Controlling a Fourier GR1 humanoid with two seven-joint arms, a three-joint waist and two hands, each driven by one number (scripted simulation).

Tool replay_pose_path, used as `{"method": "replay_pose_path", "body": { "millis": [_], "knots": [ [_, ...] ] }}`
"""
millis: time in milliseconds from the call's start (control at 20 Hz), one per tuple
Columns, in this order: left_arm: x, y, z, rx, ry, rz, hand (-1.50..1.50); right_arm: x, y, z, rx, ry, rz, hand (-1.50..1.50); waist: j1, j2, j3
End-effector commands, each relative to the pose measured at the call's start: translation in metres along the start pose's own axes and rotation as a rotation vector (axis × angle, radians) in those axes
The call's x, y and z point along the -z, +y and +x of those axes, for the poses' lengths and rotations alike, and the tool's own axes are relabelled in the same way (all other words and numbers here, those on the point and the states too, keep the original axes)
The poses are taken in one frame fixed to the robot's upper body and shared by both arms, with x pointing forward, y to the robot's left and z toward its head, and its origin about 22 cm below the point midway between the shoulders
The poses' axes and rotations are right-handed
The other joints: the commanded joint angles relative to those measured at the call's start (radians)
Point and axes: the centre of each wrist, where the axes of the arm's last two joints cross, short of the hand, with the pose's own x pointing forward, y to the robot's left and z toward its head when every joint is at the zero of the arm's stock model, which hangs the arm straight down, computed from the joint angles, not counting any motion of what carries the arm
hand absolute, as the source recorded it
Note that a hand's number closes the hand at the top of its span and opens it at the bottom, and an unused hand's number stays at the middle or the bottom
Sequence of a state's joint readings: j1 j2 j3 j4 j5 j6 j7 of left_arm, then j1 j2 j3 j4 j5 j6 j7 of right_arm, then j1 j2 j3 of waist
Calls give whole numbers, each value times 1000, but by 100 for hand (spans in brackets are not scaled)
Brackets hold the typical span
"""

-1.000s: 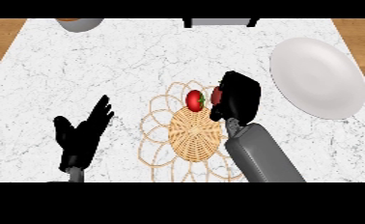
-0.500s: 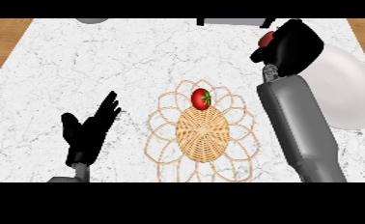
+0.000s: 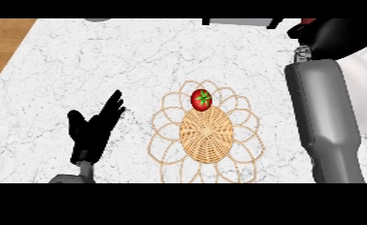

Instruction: Pick the bell pepper from the placemat and place it in the plate

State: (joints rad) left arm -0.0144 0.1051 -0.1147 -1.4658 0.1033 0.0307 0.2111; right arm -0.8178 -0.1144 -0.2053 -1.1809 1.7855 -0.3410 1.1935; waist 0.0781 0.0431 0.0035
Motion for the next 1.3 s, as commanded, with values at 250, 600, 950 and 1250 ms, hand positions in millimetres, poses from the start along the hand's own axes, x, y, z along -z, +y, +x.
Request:
{"method": "replay_pose_path", "body": {
  "millis": [250, 600, 950, 1250],
  "knots": [
    [3, -1, 2, 0, 33, 12, 0, 18, 31, -42, 63, 310, -247, 150, -21, -9, -1],
    [-3, 3, -9, -27, 45, 34, 0, 33, 56, -103, 47, 382, -331, 150, -34, -19, 1],
    [0, 12, -1, -35, 45, 50, 0, 36, 76, -152, 45, 393, -347, 150, -55, -31, -1],
    [0, 1, -9, -17, 38, 37, 0, 62, 100, -185, -96, 618, -118, -150, -50, -25, 1]
  ]
}}
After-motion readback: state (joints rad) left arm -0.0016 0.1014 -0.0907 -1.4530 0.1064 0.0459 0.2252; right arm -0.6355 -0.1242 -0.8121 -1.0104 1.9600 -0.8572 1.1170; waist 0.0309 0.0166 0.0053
